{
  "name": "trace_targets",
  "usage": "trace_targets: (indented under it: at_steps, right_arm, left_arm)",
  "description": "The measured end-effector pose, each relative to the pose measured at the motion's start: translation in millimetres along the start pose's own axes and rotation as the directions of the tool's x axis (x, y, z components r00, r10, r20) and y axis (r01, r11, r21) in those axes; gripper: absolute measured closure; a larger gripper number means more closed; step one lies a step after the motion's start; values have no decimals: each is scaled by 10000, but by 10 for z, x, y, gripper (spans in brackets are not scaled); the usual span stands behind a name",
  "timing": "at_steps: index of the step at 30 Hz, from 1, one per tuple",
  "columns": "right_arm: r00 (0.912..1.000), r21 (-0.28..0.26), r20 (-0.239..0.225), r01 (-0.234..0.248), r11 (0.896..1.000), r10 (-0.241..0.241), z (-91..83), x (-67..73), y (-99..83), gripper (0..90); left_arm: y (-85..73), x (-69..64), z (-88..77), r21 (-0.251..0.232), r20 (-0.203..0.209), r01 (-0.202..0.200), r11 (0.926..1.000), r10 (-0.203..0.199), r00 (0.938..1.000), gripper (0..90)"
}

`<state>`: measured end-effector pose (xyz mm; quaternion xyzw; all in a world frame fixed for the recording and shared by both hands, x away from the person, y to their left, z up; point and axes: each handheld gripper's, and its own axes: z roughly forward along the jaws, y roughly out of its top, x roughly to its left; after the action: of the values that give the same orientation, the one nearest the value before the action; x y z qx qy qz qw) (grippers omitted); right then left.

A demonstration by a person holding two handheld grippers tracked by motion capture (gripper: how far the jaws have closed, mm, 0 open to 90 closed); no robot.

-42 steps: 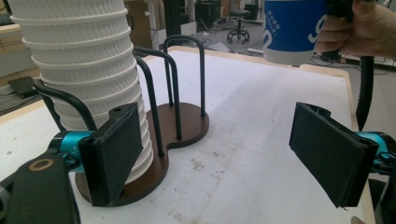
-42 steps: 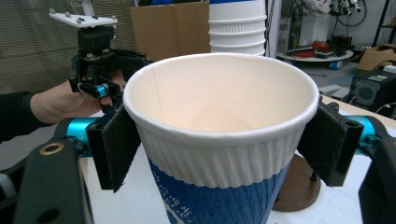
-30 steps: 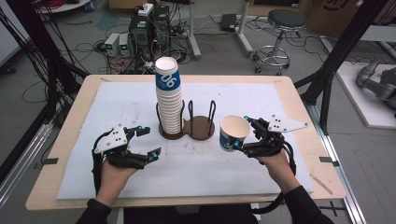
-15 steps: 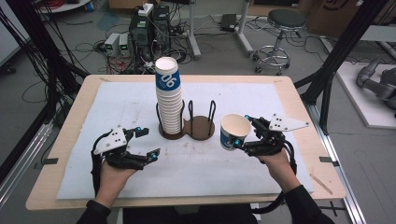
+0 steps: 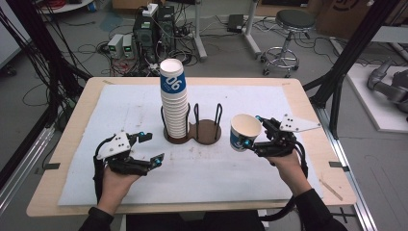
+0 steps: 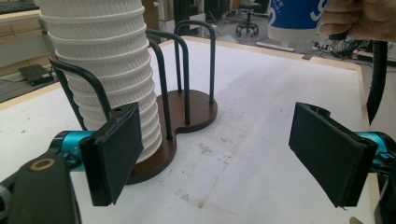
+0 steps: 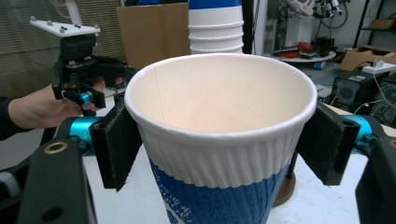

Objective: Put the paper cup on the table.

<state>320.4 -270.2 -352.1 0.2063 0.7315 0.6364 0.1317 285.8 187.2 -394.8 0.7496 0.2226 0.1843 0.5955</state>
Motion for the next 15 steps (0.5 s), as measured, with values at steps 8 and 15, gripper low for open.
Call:
trace_targets:
  at_steps: [8, 15]
  right_arm:
    - [9998, 40, 218, -18, 10000, 17, -21, -56, 12, 228]
    - [9981, 168, 611, 37, 9999, -48, -69, -172, 46, 228]
  left_arm:
    - [-12, 6, -10, 50, -53, 24, 10000, -24, 10000, 174]
    - [-18, 5, -10, 79, -61, 29, 10000, -28, 10000, 174]
